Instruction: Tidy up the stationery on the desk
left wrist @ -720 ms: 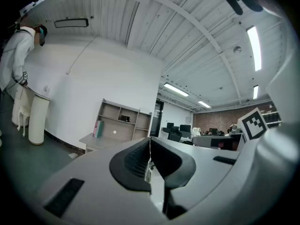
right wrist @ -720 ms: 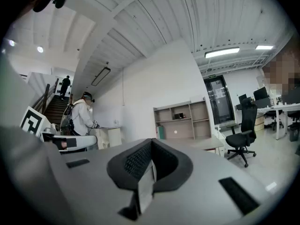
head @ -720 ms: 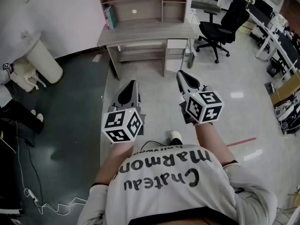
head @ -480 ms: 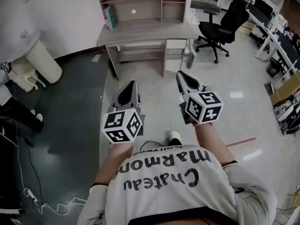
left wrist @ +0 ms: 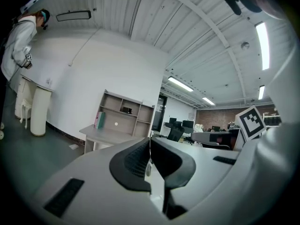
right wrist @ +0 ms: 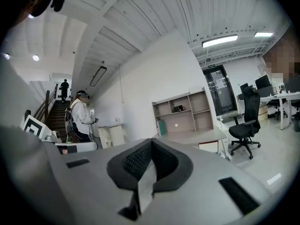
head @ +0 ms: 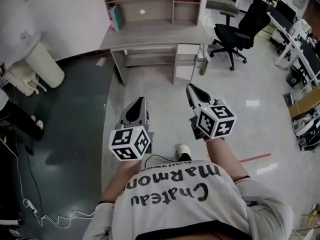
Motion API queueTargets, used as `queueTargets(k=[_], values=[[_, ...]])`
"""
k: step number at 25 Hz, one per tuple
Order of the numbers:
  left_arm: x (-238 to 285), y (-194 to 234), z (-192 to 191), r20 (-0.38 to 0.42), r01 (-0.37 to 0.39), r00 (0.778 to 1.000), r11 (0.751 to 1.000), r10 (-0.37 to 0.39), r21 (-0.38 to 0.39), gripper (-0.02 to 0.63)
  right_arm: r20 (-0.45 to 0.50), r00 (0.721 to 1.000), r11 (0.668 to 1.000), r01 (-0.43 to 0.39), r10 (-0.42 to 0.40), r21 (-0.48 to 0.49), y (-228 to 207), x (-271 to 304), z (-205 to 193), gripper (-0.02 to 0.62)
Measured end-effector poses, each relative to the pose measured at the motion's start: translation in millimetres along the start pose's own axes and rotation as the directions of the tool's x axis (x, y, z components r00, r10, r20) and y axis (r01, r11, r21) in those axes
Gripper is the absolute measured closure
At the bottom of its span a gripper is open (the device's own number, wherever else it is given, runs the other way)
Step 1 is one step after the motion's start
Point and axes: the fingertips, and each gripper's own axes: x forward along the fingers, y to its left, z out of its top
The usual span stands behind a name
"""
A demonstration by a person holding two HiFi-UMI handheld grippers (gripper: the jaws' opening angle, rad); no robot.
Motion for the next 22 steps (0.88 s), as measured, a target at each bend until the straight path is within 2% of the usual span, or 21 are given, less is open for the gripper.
queueTargets(k=[6,15,22], values=[[52.9,5.6,0.1,0.003,-0.03,1.0,0.999,0.03,-0.015,0.589,-0.034,0.999,0.999,-0.033,0.033,-0.001,-46.0,40.2,4.2,0.581],[157.2,-0.9,23.5,0.049,-0.045,0.998,0.999,0.045,0.002,0.589,-0.013,0.994,0.994,-0.11,0.109,-0.03,-119.9,111.1,46.6,0.581],[229.9,-12.1,19.7,0.058,-0.043,0.997,0.999,0.044,-0.019,0.589,-0.03,0.983,0.981,-0.18,0.179,-0.072,-165.9,149.7,60.0,0.581]])
